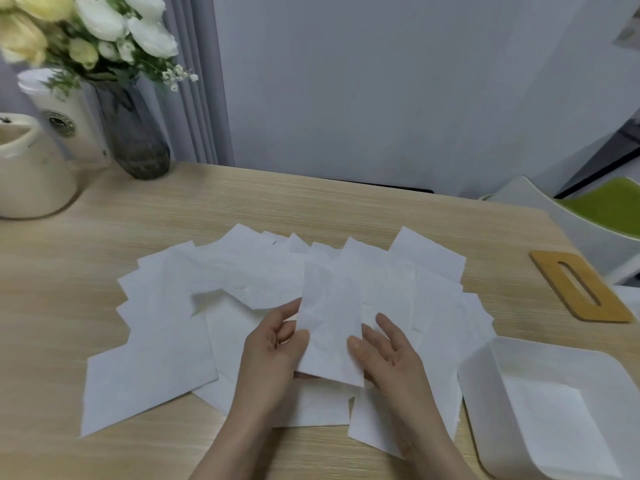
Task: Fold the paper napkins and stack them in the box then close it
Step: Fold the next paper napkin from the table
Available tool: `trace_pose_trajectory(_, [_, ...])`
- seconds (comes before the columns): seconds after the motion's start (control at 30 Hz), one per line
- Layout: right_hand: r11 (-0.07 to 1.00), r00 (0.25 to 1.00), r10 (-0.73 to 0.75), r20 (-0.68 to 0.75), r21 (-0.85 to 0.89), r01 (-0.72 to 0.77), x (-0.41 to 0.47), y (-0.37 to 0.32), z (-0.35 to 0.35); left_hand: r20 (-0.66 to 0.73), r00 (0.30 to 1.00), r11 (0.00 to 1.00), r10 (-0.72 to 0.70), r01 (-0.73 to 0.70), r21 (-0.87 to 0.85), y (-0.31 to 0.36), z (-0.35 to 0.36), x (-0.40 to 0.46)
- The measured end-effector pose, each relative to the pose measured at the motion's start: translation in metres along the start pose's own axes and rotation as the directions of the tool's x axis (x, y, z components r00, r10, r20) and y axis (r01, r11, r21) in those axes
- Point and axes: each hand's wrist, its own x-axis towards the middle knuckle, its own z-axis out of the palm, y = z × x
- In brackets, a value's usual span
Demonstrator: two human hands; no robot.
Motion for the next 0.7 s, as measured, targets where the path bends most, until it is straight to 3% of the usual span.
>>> trace_pose_trajectory(0.3, [0.994,0.991,-0.101,0.093,-0.031,0.104,0.005,-0.002,0.038,-0.107,0.994,0.995,-0.005,-0.005,-0.095,0.001,-0.03,-0.001])
trace_pose_trajectory(0.47, [0.984,0.972,-0.147,0.182,-0.075,0.163,0.007,0.002,0.055,-0.209,0.978,1.0,0.017,-0.021,-0.019,-0.002,-0.045,0.001])
trace_pose_trajectory(0.53, [0.96,0.964,-0.213,0.158,-0.148,0.237,0.011,0.006,0.062,-0.264,0.964,0.999,0.031,-0.035,-0.008,-0.002,-0.052,0.002])
trace_pose_trajectory(0.6, [0.886,0.939,-0.323,0.114,-0.312,0.343,0.019,0.009,0.065,-0.321,0.946,0.999,0.041,-0.044,0.0,0.0,-0.062,0.002])
trace_pose_trajectory(0.7, [0.67,0.861,-0.491,0.13,-0.575,0.469,0.031,0.011,0.067,-0.384,0.922,0.998,0.047,-0.057,-0.015,0.002,-0.079,0.001])
